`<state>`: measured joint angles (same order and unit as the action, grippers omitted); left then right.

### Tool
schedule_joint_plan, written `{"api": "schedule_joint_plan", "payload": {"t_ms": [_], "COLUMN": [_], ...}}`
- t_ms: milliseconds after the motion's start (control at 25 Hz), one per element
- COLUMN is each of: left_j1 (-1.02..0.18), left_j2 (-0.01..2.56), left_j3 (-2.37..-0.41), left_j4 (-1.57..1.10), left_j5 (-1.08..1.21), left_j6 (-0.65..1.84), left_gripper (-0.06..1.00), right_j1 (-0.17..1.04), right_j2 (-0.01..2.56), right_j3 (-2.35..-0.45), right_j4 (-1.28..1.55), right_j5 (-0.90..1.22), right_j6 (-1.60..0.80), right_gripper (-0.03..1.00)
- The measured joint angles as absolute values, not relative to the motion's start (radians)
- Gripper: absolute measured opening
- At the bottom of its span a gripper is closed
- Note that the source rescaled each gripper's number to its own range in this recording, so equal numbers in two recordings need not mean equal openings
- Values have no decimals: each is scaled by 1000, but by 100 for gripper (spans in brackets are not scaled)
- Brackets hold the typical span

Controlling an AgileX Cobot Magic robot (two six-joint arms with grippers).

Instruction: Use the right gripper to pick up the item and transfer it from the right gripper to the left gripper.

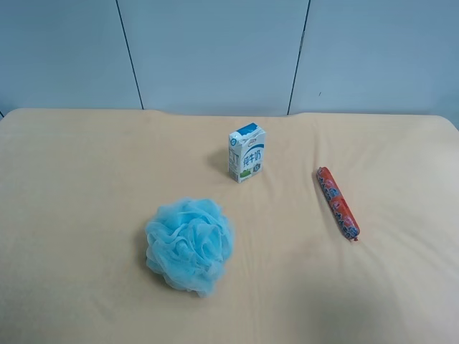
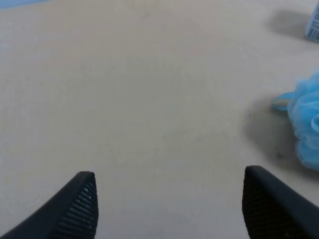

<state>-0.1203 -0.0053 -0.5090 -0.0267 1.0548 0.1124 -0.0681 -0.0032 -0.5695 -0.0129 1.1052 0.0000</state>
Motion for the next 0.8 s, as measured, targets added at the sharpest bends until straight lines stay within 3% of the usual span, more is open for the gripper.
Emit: {"api": "schedule_joint_plan", "payload": {"t_ms": [600, 680, 800], "left_j1": [-120, -120, -120], "left_j2": [-5, -5, -5], "left_j3": [-509, -509, -509], "left_j4": [-27, -27, -27], "left_j5": [1055, 1055, 1055], "left_j6": [112, 112, 112], "left_gripper": [46, 46, 46], "right_j1": [-68, -68, -68], "right_j2": [-3, -3, -3], "right_j3": [-570, -570, -570], "right_j4": [-13, -10, -10], "right_j5": [1105, 1105, 1105], "right_j6": [0, 0, -5], "right_gripper": [62, 71, 91]}}
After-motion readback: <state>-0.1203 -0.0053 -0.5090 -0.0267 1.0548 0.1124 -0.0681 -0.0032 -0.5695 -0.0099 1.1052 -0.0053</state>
